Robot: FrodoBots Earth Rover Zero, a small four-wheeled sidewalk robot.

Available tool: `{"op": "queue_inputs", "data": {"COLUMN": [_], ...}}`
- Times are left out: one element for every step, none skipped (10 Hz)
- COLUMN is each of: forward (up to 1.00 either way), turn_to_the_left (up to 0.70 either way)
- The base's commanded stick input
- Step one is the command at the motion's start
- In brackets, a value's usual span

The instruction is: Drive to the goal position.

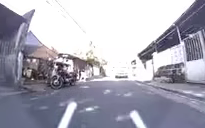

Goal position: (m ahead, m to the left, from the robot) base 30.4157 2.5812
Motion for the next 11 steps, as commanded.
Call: {"op": "queue_inputs", "data": {"forward": [1.00,1.00,1.00,1.00,1.00,1.00,1.00,1.00,1.00,1.00,1.00], "turn_to_the_left": [0.00,0.00,0.00,0.00,0.00,0.00,0.00,0.00,0.00,0.00,-0.15]}}
